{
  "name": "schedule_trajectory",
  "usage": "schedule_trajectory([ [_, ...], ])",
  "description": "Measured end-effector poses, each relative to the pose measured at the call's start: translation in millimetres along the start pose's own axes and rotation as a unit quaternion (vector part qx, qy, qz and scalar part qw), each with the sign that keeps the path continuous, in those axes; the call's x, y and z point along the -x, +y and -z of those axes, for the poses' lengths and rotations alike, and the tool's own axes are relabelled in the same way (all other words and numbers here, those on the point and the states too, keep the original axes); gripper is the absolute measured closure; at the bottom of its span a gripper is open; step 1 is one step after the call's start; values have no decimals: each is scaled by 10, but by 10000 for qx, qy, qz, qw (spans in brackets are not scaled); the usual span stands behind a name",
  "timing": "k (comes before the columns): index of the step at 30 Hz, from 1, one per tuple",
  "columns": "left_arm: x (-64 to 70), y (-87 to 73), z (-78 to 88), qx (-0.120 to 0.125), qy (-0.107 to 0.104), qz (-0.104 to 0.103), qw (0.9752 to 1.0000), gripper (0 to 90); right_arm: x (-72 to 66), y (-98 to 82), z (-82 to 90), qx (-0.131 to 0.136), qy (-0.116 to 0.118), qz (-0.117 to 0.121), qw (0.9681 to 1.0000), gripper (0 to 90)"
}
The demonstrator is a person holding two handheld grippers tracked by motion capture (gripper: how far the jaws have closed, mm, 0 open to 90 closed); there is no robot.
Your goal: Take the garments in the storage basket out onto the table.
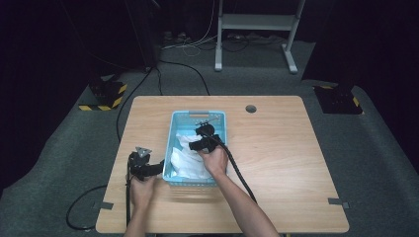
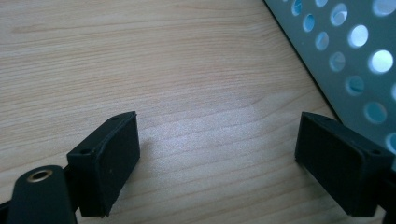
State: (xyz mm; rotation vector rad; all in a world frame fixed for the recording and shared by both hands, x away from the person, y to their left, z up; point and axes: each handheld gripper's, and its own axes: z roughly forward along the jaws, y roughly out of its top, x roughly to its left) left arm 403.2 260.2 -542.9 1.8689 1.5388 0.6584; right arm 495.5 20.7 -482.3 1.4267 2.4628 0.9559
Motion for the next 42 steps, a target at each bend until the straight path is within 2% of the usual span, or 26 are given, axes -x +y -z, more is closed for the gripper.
schedule_trajectory([
  [3, 0, 0, 0, 0, -1, -1, 10000, 141, 4, -2, 13, 49, 89, -19, 9999, 677],
  [4, -1, 0, 0, 1, -3, -1, 10000, 140, 14, -4, 21, 71, 230, -59, 9997, 749],
  [9, 1, 0, -1, -1, 3, -4, 10000, 141, 26, -18, 61, 201, 379, -72, 9991, 834],
  [18, 7, 1, -2, -11, 19, -19, 10000, 141, 95, 12, 307, 579, 784, 1, 9952, 847],
  [21, 7, 1, -2, -11, 19, -21, 10000, 141, 121, 33, 424, 747, 1000, -32, 9922, 847],
  [27, 7, 1, -2, -11, 19, -21, 10000, 140, 165, 50, 617, 1019, 1096, 144, 9886, 849],
  [28, 7, 1, -2, -12, 19, -21, 10000, 141, 178, 58, 704, 1121, 1110, 234, 9872, 850],
  [30, 7, 1, -3, -7, 20, -16, 10000, 141, 178, 63, 733, 1148, 1091, 289, 9870, 850],
  [31, 6, 1, -2, -14, 19, -23, 10000, 141, 185, 80, 820, 1221, 1106, 378, 9856, 850],
  [32, 7, 1, -2, -13, 20, -23, 10000, 141, 185, 80, 820, 1221, 1106, 378, 9856, 850],
  [33, 6, 1, -2, -15, 20, -23, 10000, 141, 190, 95, 890, 1290, 1107, 449, 9844, 851],
  [42, 5, 2, -1, -19, 19, -28, 10000, 141, 238, 150, 1152, 1551, 1200, 549, 9790, 852],
])
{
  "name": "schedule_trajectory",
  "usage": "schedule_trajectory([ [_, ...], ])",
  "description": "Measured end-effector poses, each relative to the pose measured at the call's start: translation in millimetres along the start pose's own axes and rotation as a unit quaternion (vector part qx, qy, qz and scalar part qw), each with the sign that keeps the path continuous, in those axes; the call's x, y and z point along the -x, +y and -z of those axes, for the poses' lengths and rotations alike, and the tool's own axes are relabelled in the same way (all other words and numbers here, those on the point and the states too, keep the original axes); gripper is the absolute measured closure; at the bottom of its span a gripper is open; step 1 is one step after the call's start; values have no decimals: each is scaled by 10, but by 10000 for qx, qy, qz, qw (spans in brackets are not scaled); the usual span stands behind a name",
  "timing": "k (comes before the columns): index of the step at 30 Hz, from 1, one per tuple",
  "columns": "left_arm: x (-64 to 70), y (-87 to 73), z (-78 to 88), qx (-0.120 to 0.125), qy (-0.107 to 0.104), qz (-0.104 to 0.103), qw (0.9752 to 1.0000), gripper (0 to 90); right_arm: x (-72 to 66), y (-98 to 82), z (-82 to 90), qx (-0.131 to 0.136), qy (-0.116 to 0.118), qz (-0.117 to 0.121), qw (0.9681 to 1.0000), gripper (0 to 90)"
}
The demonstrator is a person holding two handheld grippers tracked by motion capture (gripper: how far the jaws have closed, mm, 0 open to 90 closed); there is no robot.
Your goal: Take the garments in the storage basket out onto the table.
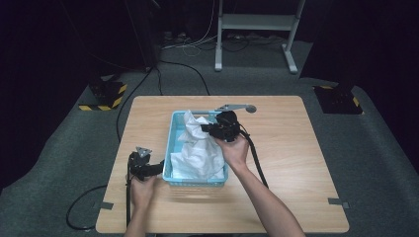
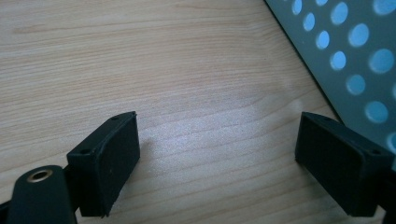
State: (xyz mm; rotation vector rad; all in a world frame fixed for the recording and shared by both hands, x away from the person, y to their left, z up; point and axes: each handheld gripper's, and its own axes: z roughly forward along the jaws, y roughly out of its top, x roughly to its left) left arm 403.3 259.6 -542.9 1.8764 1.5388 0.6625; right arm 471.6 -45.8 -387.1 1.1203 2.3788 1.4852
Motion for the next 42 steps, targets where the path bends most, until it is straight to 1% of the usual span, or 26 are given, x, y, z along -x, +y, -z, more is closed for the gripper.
schedule_trajectory([
  [1, 0, 0, -1, 4, 1, 1, 10000, 141, 0, 0, 0, 0, 0, 0, 10000, 852],
  [2, 0, 0, -1, 4, 0, 1, 10000, 141, 2, 25, 47, 47, 2, 19, 10000, 853],
  [4, 0, 0, -1, 5, 1, 0, 10000, 141, 4, 38, 69, 83, 6, 40, 10000, 853],
  [5, 0, 0, -1, 5, 1, -1, 10000, 141, 2, 71, 123, 144, 12, 54, 9999, 853],
  [6, 0, 0, -1, 5, 0, 2, 10000, 141, 2, 71, 123, 144, 12, 54, 9999, 853],
  [8, 0, -1, 0, 5, -1, 6, 10000, 141, 2, 99, 173, 226, 17, 72, 9997, 853],
  [9, 0, 0, -1, 8, -1, 9, 10000, 141, -4, 125, 225, 290, 3, 108, 9995, 853],
  [10, 0, 0, -1, 5, 1, 5, 10000, 141, -4, 125, 225, 290, 3, 108, 9995, 853],
  [12, 0, 0, -1, 5, 1, 7, 10000, 142, -8, 169, 295, 345, -39, 174, 9992, 852],
  [13, 0, 0, -1, 5, 1, 7, 10000, 141, -8, 169, 295, 345, -39, 174, 9992, 852],
  [15, 0, 0, -1, 5, 1, 7, 10000, 142, 5, 199, 348, 404, -33, 154, 9991, 852],
  [19, 0, 0, -1, 5, 2, 8, 10000, 142, 23, 243, 444, 501, -63, 201, 9985, 853],
  [20, 0, 0, 0, 3, 2, 7, 10000, 142, 23, 243, 444, 501, -63, 201, 9985, 853],
  [21, 0, 0, 0, 4, 2, 8, 10000, 142, 29, 264, 487, 540, -82, 223, 9983, 852],
  [22, 0, 0, 0, 4, 2, 8, 10000, 141, 29, 264, 487, 540, -82, 223, 9983, 852],
  [25, 1, 0, -1, 6, 1, 9, 10000, 141, 36, 310, 586, 643, -114, 285, 9975, 853],
  [26, 1, 0, -1, 7, 1, 10, 10000, 141, 36, 310, 586, 643, -114, 285, 9975, 853],
  [30, 1, 0, -1, 6, 2, 9, 10000, 141, 49, 351, 691, 765, -128, 341, 9964, 853],
  [31, 1, 0, -1, 6, 2, 9, 10000, 141, 49, 351, 691, 765, -128, 341, 9964, 853],
  [37, 1, 0, -1, 5, 1, 7, 10000, 141, 74, 407, 832, 913, -176, 379, 9949, 853],
  [38, 1, 0, -1, 5, 1, 7, 10000, 141, 74, 407, 832, 913, -176, 379, 9949, 853],
  [41, 1, 0, -1, 6, 1, 10, 10000, 142, 81, 428, 896, 977, -232, 415, 9941, 853],
  [42, 1, 0, -1, 6, 1, 10, 10000, 141, 84, 442, 941, 1030, -275, 441, 9933, 853],
])
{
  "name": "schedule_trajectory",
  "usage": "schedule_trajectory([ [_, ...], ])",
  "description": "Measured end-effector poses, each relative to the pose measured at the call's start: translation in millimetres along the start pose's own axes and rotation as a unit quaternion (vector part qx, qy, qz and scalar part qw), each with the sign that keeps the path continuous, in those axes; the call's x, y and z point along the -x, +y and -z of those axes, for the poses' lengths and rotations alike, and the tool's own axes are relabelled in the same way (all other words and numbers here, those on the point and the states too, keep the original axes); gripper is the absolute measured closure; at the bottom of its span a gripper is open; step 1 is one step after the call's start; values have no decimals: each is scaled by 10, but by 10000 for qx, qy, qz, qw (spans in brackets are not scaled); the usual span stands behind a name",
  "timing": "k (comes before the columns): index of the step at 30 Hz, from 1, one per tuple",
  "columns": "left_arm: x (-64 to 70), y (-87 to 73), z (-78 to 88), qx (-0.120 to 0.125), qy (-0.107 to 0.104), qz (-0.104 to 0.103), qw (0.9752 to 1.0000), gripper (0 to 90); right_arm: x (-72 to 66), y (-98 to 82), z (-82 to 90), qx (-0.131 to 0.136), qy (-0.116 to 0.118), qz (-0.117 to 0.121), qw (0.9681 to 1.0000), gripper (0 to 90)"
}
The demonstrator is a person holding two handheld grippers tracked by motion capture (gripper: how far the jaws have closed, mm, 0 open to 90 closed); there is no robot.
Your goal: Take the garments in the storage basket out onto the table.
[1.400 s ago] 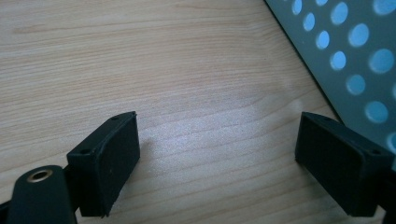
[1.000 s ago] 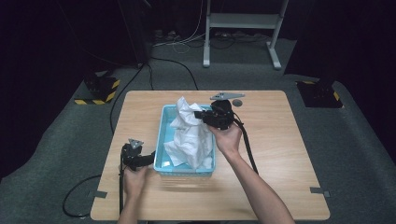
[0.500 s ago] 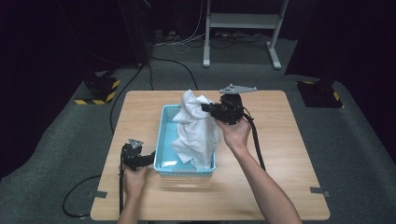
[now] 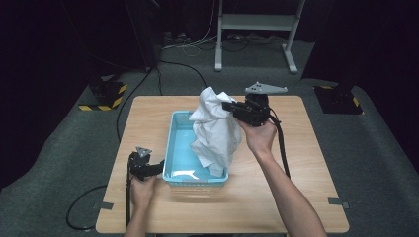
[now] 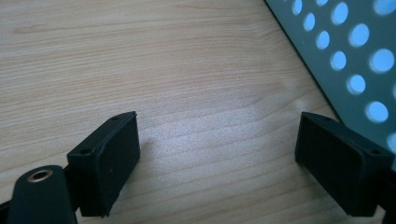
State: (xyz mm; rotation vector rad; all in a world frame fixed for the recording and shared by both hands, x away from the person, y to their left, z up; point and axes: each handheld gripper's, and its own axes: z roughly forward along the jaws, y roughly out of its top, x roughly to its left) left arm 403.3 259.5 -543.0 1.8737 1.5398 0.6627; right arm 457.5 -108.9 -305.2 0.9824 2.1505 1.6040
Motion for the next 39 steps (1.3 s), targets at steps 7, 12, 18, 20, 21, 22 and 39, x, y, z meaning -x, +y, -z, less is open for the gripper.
schedule_trajectory([
  [7, 1, 0, -1, 5, 2, 6, 10000, 142, 62, 44, 129, 155, -116, 11, 9998, 853],
  [12, 1, 0, -1, 7, 6, 8, 10000, 142, 117, 72, 230, 219, -194, 34, 9996, 853],
  [18, 0, 1, -1, 2, 6, 6, 10000, 142, 190, 136, 401, 389, -314, 56, 9987, 853],
  [20, 0, 1, -1, 2, 5, 6, 10000, 142, 214, 149, 446, 433, -346, 44, 9985, 853],
  [21, 0, 1, -1, 2, 6, 7, 10000, 143, 243, 159, 493, 490, -375, 23, 9981, 852],
  [22, 0, 1, -1, 3, 6, 10, 10000, 143, 243, 159, 493, 490, -375, 23, 9981, 852],
  [39, 1, 1, -1, 7, 12, 13, 10000, 144, 441, 186, 895, 777, -616, -45, 9951, 852],
])
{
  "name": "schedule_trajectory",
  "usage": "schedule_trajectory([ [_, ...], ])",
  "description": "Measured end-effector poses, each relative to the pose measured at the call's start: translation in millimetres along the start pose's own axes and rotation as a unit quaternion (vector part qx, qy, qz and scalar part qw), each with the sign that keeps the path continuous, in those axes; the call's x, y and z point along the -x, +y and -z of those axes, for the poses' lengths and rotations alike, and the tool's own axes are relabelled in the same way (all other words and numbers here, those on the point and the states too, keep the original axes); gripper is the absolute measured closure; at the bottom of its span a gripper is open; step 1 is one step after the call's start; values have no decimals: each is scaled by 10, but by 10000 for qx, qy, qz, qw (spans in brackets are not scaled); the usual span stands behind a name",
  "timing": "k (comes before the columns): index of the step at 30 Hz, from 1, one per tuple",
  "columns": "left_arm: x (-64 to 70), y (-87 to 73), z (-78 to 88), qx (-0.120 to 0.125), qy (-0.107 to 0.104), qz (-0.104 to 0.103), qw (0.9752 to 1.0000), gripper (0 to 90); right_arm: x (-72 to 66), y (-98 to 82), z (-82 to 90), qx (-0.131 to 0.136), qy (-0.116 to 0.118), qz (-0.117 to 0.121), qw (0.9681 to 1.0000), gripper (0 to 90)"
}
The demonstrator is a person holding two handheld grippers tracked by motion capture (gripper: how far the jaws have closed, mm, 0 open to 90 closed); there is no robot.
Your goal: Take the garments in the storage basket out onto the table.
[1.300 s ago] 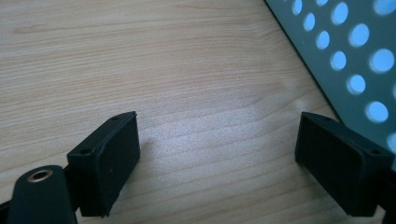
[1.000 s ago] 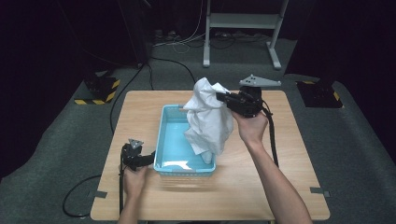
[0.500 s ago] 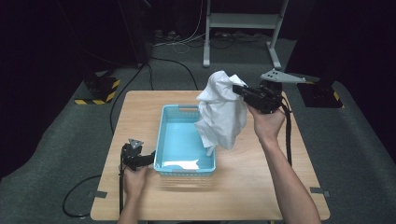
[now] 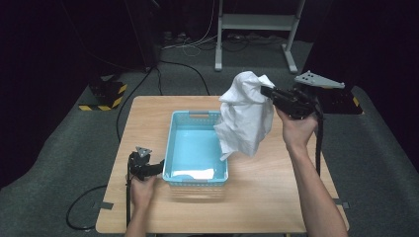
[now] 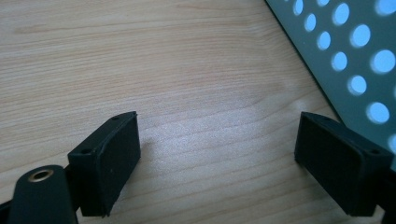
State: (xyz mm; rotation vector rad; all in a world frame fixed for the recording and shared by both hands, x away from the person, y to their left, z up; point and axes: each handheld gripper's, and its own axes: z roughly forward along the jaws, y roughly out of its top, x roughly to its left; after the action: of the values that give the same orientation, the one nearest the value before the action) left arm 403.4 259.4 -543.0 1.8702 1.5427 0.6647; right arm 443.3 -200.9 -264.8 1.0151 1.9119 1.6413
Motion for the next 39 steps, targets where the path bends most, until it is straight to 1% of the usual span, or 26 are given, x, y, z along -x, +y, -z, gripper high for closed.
schedule_trajectory([
  [1, 0, 0, 0, -1, 0, -2, 10000, 144, 0, 0, 0, 0, 0, 0, 10000, 852],
  [6, 0, 0, 0, -3, 1, -3, 10000, 144, 100, -5, 111, 40, -32, -34, 10000, 852],
  [9, 2, 0, -1, 8, 4, 6, 10000, 144, 135, -13, 162, 42, -62, -25, 10000, 851],
  [20, 2, 0, -1, 7, 5, 6, 10000, 144, 212, -16, 300, 86, -141, -8, 9999, 852],
  [29, 2, 0, -1, 6, 6, 6, 10000, 144, 294, -9, 447, 162, -227, -31, 9996, 852],
  [34, 2, 0, -2, 7, 7, 7, 10000, 144, 306, -3, 490, 171, -237, -14, 9996, 851],
  [39, 2, 1, -2, 7, 11, 6, 10000, 144, 305, -25, 501, 107, -227, 24, 9997, 851],
])
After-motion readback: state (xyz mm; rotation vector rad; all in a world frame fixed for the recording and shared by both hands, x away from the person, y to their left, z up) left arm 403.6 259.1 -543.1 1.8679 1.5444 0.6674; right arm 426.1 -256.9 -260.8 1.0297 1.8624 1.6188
